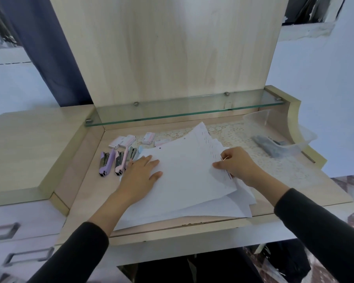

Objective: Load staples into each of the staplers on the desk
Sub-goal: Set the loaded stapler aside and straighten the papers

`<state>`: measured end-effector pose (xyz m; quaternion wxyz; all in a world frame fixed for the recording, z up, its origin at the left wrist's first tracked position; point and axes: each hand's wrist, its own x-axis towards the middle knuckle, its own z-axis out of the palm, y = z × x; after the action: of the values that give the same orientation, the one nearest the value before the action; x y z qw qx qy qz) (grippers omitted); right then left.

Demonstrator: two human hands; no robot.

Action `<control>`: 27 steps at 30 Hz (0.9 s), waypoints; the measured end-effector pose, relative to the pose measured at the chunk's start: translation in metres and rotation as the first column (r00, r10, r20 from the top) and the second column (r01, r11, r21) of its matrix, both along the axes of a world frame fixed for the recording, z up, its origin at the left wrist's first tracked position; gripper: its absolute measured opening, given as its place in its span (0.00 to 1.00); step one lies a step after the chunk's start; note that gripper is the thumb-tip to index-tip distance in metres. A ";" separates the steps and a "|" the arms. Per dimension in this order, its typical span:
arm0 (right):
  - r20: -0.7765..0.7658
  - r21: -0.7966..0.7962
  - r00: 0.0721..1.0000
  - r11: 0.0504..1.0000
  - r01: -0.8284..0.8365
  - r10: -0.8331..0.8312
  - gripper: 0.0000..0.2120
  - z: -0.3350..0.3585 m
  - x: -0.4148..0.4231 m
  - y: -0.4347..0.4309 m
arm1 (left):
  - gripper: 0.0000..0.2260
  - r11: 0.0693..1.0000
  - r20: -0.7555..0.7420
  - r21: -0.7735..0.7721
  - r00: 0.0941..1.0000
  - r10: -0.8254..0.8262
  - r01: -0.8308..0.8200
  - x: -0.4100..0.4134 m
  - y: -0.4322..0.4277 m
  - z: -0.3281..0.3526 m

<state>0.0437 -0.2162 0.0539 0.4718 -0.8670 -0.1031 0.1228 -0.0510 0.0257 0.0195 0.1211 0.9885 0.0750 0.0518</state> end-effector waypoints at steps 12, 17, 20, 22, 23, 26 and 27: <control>0.074 -0.049 0.994 0.995 0.087 -0.083 0.13 0.006 0.011 -0.033 | 0.26 0.996 0.002 -0.013 0.996 0.089 -0.089 -0.005 0.027 0.003; 0.244 -0.051 0.970 0.999 0.004 0.008 0.06 0.018 -0.002 -0.032 | 0.25 0.997 0.108 -0.048 0.992 0.060 -0.055 0.003 0.011 0.013; 0.359 -0.143 0.928 0.989 -0.045 0.094 0.14 0.021 -0.013 -0.020 | 0.22 0.989 0.147 0.144 0.988 -0.057 0.036 0.009 0.000 0.019; 0.461 -0.178 0.880 0.983 -0.034 0.114 0.17 0.019 -0.024 -0.010 | 0.20 0.974 0.079 0.215 0.992 -0.095 0.076 0.012 -0.005 0.017; 0.493 -0.170 0.862 0.985 -0.039 0.119 0.19 0.016 -0.029 -0.006 | 0.20 0.970 0.037 0.228 0.995 -0.092 0.082 0.012 -0.006 0.014; 0.537 -0.129 0.827 0.985 -0.114 0.166 0.23 0.007 -0.042 0.002 | 0.21 0.970 -0.028 0.236 0.998 -0.055 0.060 0.012 -0.007 0.008; 0.535 -0.145 0.819 0.978 -0.152 0.207 0.24 0.003 -0.044 0.003 | 0.21 0.967 -0.030 0.247 0.998 -0.050 0.055 0.012 -0.006 0.008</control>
<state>-0.0005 -0.2134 0.0569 0.3671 -0.8737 -0.3087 -0.0812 -0.0390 0.0195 0.0279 -0.0030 0.9980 0.0432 0.0460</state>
